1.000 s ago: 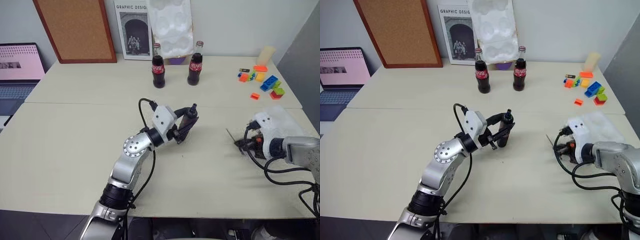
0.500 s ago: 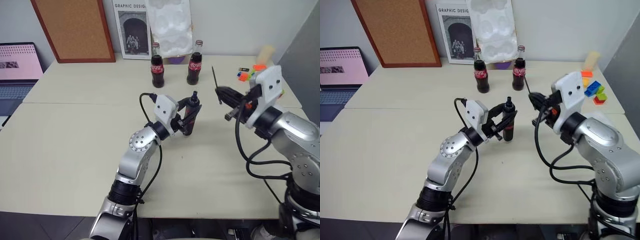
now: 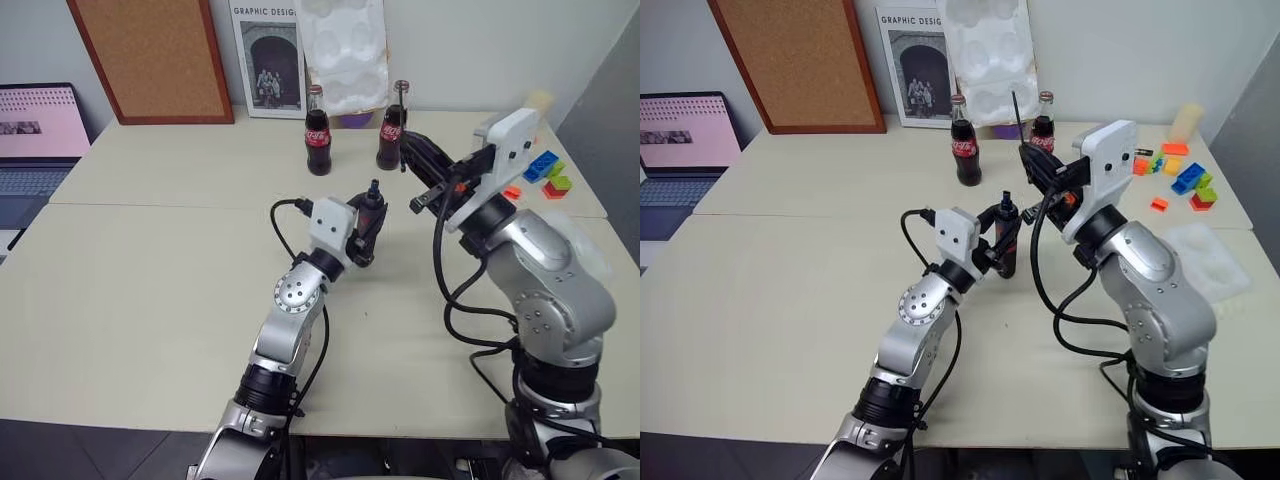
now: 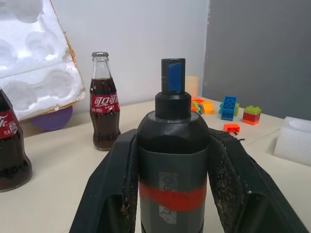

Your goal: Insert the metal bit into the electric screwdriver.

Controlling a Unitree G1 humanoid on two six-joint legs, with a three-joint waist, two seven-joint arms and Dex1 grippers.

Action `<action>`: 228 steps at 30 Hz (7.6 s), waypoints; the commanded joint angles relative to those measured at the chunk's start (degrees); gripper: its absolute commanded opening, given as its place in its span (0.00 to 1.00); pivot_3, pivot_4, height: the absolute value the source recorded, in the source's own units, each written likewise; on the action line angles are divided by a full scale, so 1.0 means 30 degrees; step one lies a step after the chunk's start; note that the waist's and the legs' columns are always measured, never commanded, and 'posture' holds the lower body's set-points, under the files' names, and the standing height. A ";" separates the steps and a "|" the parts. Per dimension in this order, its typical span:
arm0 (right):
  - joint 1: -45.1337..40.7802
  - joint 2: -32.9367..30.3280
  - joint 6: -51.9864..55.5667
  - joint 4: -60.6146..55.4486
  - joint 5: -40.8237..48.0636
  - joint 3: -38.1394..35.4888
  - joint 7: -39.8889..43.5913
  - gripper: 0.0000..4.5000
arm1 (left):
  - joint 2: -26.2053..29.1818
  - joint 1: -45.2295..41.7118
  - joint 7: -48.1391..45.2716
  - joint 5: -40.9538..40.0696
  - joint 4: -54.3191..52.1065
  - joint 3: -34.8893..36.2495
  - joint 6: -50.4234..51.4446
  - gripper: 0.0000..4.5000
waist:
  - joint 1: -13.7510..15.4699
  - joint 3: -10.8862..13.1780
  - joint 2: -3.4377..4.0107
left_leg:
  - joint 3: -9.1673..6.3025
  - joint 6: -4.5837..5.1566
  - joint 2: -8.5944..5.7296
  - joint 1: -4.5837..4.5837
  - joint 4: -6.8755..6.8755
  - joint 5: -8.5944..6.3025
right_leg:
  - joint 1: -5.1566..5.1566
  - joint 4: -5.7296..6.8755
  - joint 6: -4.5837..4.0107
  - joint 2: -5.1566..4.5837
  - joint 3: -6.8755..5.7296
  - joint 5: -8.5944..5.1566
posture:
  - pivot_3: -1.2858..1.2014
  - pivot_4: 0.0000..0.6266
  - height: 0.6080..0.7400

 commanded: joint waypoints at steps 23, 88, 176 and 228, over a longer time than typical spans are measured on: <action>0.1841 -0.1920 -0.1340 -0.0968 0.8131 -0.2353 0.6073 0.00 | 0.4882 -0.1058 -1.0700 -0.6711 -0.1995 0.0666 0.3280 0.36 | -0.0037 0.0014 0.0021 | -0.0010 0.0002 0.0005 -0.0039 -0.0008 -0.0002 | -0.0030 -0.0008 0.0007 0.0002 -0.0014 -0.0010 | 0.52 0.24 1.00; 0.2672 -0.1983 -0.4338 -0.0098 0.7745 -0.1034 0.7130 0.00 | 0.6936 -0.0572 -1.1988 -0.8475 -0.4316 0.1397 0.5023 0.36 | -0.0039 0.0025 0.0037 | -0.0010 0.0001 0.0016 -0.0047 -0.0012 -0.0001 | -0.0051 0.0000 0.0003 0.0010 -0.0012 -0.0016 | 0.52 0.24 1.00; 0.3462 -0.2391 -0.4043 0.3231 0.8020 0.0381 1.2657 0.00 | 0.9181 0.1181 -1.4953 -0.7945 -0.4333 0.0792 0.3493 0.36 | -0.0047 0.0025 0.0039 | -0.0009 0.0002 0.0020 -0.0032 -0.0008 -0.0002 | -0.0046 0.0012 0.0008 0.0012 -0.0012 -0.0023 | 0.52 0.24 1.00; -0.3653 -0.7585 -0.0610 0.6959 0.6442 0.2340 1.9757 0.00 | 0.9224 0.1131 -1.5390 -0.7409 -0.3926 0.0615 0.2967 0.36 | -0.0056 0.0025 0.0038 | 0.0002 0.0005 0.0024 0.0074 -0.0011 -0.0003 | 0.0036 0.0009 0.0012 0.0018 -0.0003 -0.0035 | 0.52 0.24 1.00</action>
